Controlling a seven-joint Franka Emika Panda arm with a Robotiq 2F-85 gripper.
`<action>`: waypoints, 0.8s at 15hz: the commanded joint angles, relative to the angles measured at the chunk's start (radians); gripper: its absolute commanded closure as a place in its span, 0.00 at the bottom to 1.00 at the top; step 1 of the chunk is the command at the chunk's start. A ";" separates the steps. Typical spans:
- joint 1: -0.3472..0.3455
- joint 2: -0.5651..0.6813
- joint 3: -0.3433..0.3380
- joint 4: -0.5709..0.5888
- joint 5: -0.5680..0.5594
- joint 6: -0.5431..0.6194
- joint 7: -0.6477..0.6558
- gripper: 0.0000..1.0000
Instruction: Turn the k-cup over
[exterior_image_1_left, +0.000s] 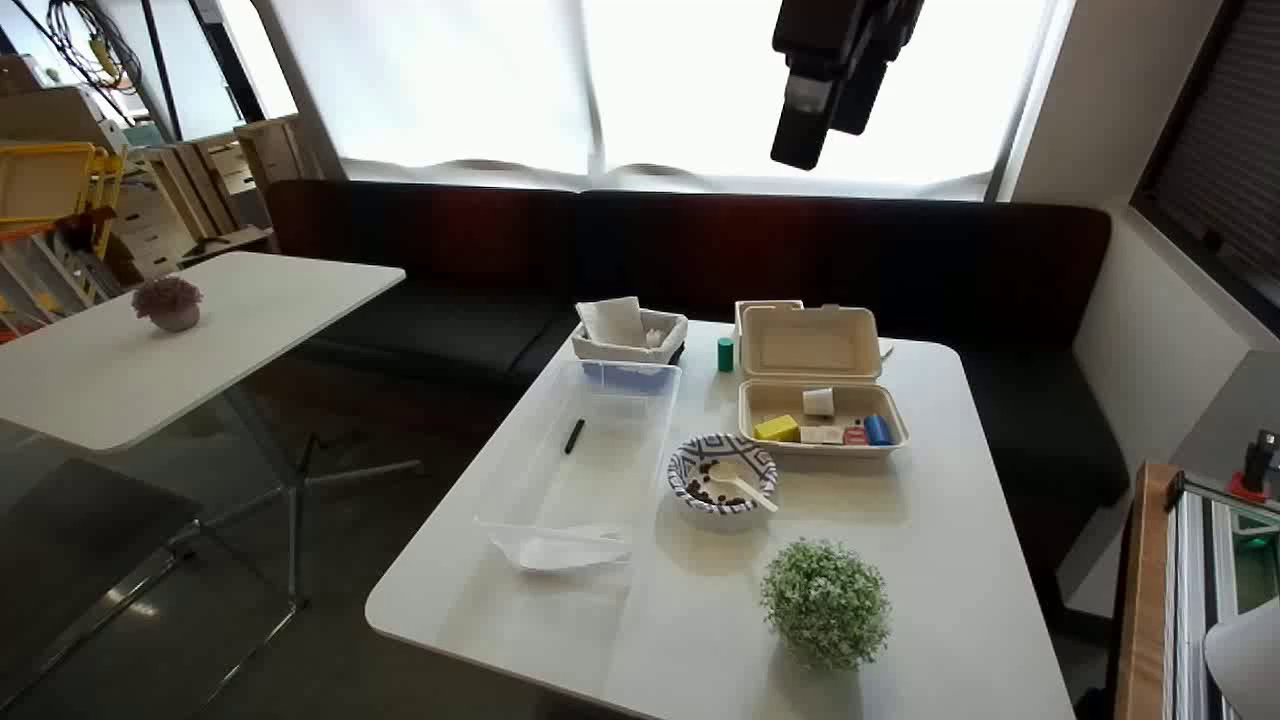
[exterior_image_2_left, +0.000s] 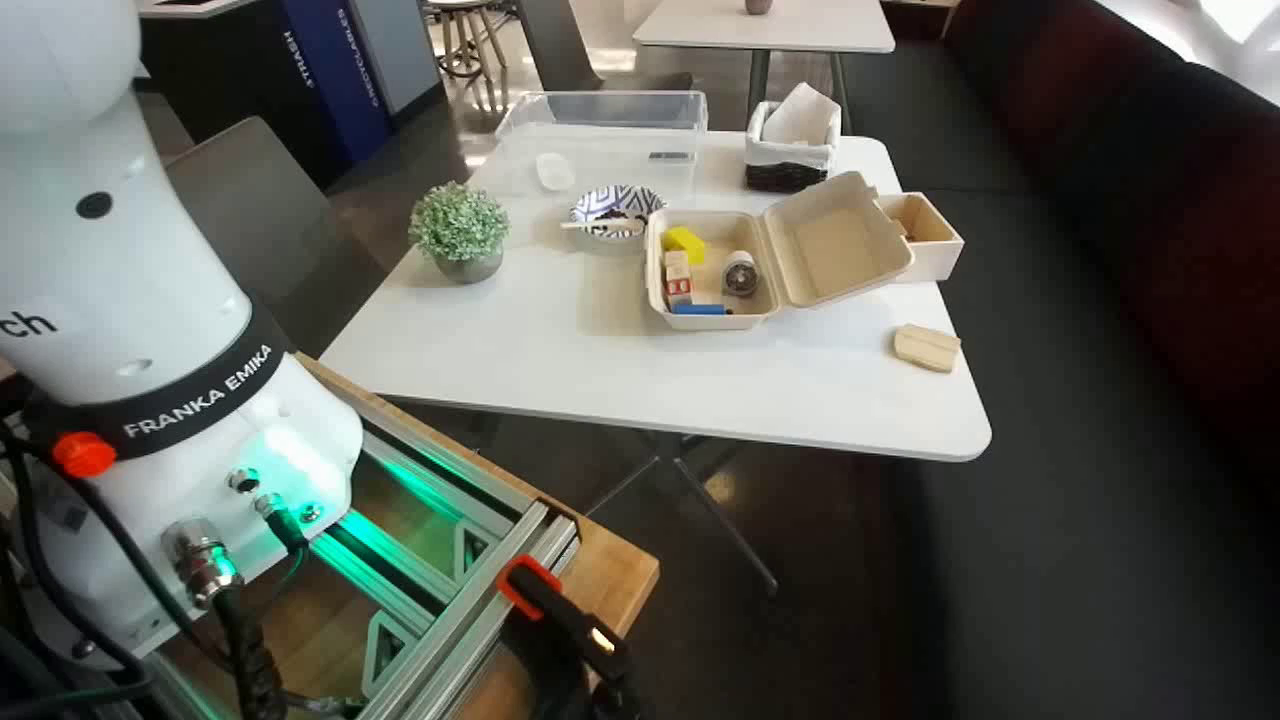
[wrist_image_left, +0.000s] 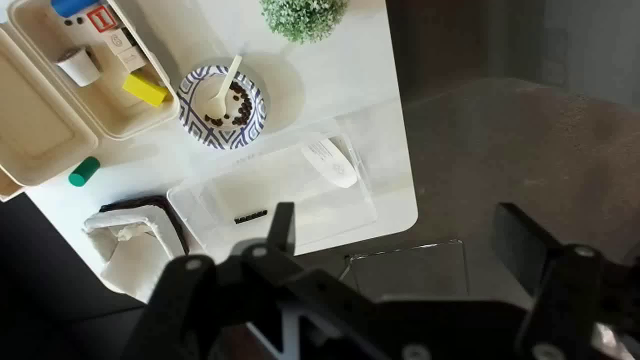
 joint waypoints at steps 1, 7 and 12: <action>0.002 0.002 -0.001 0.003 -0.001 -0.002 0.001 0.00; 0.002 0.001 -0.001 0.003 -0.001 -0.002 0.001 0.00; -0.033 0.064 -0.024 0.046 0.045 -0.073 0.104 0.00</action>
